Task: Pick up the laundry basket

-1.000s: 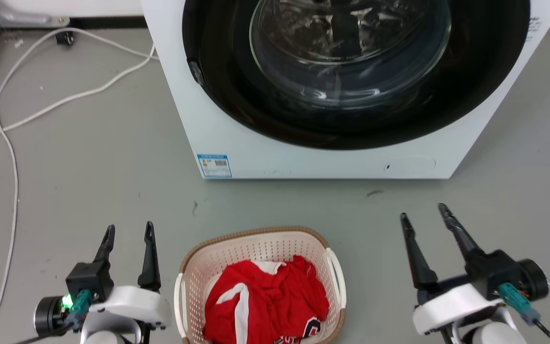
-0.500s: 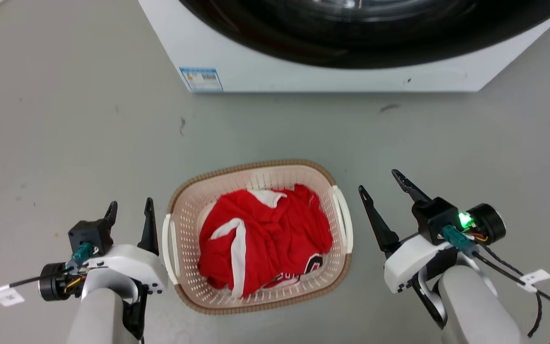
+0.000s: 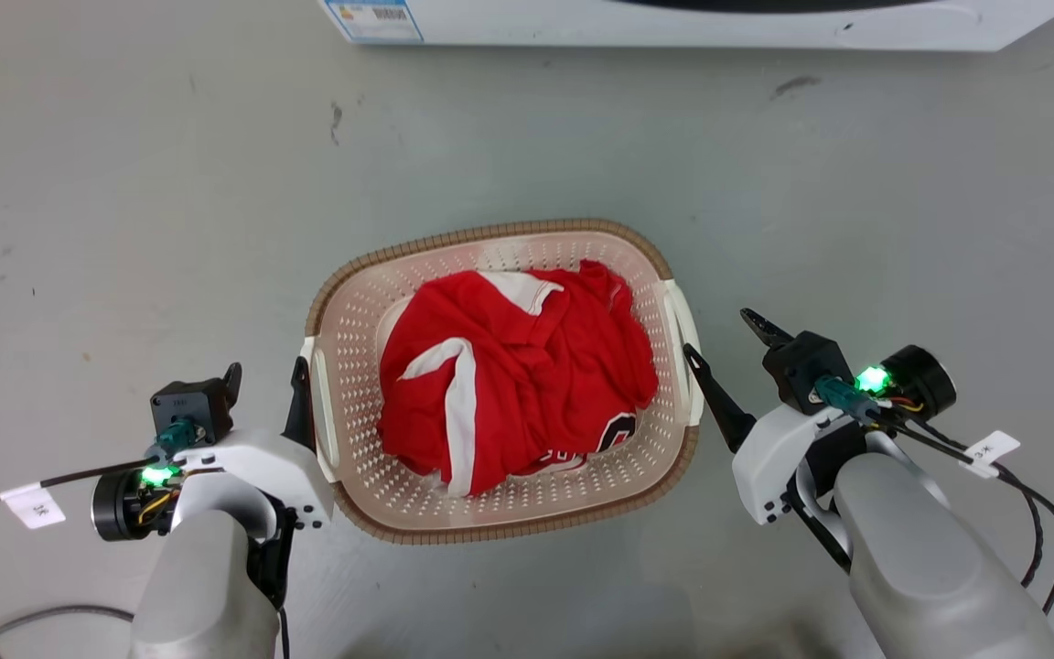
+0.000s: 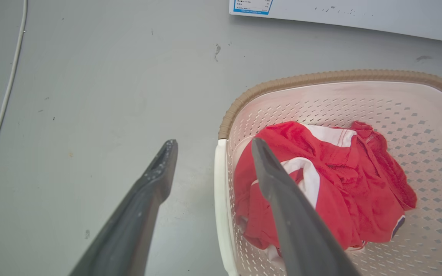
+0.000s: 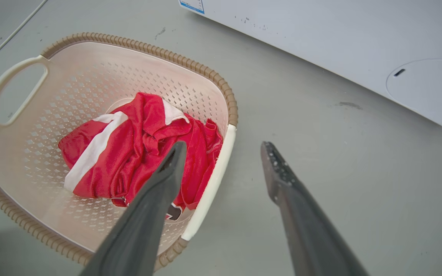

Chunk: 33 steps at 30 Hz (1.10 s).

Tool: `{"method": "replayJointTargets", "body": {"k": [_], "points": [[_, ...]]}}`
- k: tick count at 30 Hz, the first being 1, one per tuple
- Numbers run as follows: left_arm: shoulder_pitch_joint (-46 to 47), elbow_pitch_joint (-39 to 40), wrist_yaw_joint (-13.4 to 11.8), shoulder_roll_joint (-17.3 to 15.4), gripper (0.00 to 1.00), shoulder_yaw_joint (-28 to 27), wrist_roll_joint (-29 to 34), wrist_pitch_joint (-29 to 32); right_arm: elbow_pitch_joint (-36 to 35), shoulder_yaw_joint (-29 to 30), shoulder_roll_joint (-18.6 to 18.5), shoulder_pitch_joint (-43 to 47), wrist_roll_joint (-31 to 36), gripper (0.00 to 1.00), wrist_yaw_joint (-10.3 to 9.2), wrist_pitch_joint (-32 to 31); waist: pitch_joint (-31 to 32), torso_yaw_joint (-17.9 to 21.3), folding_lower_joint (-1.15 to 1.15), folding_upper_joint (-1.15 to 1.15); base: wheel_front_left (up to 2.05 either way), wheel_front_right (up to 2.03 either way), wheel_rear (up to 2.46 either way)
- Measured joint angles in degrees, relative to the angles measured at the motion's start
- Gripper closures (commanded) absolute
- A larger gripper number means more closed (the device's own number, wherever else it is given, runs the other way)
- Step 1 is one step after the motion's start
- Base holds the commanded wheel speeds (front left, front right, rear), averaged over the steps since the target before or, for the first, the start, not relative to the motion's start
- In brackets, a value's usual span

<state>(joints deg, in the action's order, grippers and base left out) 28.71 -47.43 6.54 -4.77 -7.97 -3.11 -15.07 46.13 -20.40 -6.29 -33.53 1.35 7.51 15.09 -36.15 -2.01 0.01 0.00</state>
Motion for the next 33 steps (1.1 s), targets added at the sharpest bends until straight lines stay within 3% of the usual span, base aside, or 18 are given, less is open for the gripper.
{"method": "replayJointTargets", "body": {"k": [19,31,32,33], "points": [[7.1,-8.1,0.5,1.2,0.00,3.5,-0.4,0.0,12.3,-5.1,-0.4,-9.3,-2.0,0.00,0.00,0.0,-9.7,-2.2,0.00,0.00,0.00,0.00,0.00],[10.6,-13.5,0.8,1.3,0.00,5.6,-0.4,0.0,17.4,-7.5,0.3,-13.3,-2.9,0.00,0.00,0.0,-12.3,-2.5,0.00,0.00,0.00,0.00,0.00],[10.9,-13.9,0.8,1.3,0.51,5.9,-0.3,0.0,17.8,-7.8,0.3,-13.6,-2.9,0.16,0.00,0.0,-12.4,-2.5,0.00,0.00,0.00,0.00,0.00],[11.1,-14.4,0.8,1.3,1.00,6.2,0.0,0.0,18.1,-8.1,0.5,-13.7,-2.9,0.69,0.00,0.0,-12.5,-2.5,0.00,0.00,0.00,0.00,0.00]]}}
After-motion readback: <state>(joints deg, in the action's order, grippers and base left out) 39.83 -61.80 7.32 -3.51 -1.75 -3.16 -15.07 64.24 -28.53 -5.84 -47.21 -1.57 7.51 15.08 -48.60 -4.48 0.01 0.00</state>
